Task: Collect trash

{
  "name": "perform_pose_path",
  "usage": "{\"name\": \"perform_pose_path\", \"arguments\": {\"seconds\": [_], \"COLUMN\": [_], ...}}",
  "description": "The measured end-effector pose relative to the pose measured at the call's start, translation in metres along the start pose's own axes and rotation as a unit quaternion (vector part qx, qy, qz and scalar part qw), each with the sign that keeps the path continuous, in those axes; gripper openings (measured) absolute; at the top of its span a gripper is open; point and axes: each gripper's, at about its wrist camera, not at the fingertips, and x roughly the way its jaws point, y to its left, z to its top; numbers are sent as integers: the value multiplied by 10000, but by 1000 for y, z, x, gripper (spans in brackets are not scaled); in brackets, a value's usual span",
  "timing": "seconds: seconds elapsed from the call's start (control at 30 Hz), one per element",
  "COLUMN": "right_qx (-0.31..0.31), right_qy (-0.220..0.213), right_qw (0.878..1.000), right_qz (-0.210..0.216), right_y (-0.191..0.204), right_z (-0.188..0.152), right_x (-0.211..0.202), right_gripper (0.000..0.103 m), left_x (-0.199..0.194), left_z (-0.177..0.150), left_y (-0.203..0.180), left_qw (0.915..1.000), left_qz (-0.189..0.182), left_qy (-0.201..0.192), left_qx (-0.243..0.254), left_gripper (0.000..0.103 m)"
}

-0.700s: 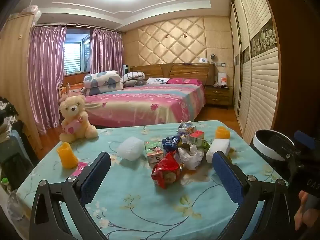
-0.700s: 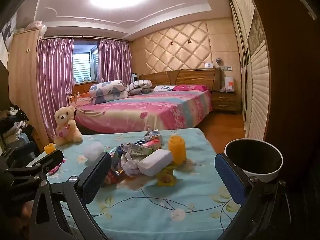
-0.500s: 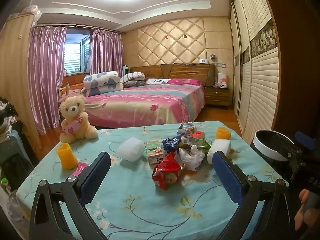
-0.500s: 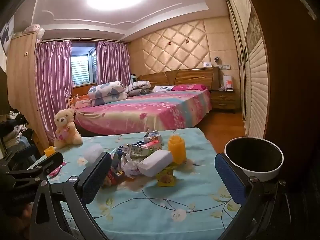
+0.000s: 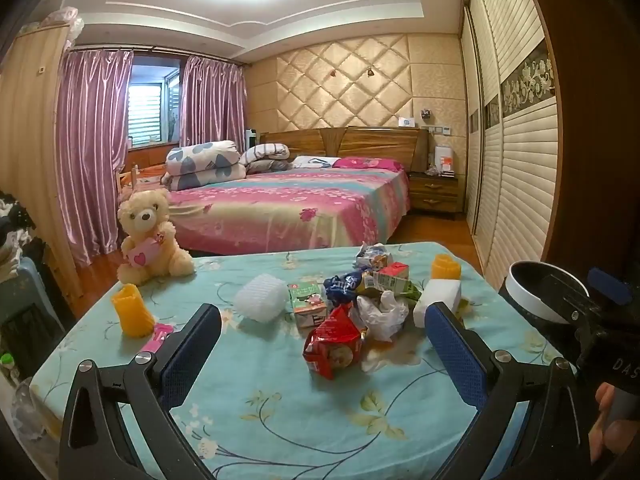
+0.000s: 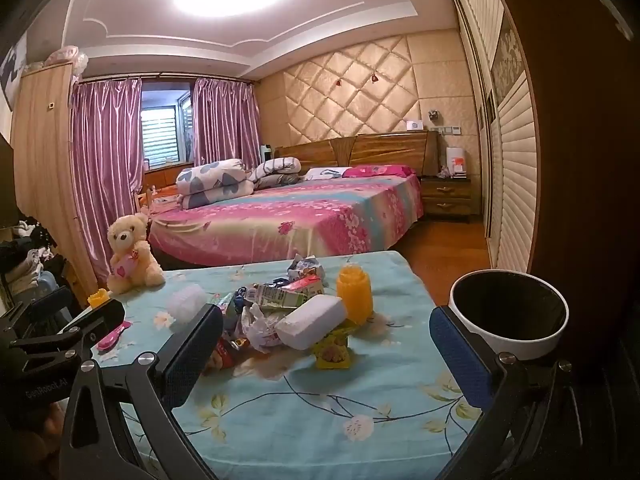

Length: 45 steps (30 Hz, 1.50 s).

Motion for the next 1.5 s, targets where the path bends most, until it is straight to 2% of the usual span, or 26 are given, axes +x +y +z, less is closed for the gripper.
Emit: {"name": "perform_pose_path", "arguments": {"seconds": [1.5], "right_qx": [110], "right_qy": [79], "right_qw": [9999], "right_qz": [93], "right_y": [-1], "right_z": [-3], "right_x": [1], "right_gripper": [103], "left_x": [1], "left_z": [0], "left_y": [1], "left_qw": [10000], "left_qz": [3], "left_qy": [31], "left_qx": [3], "left_gripper": [102]}}
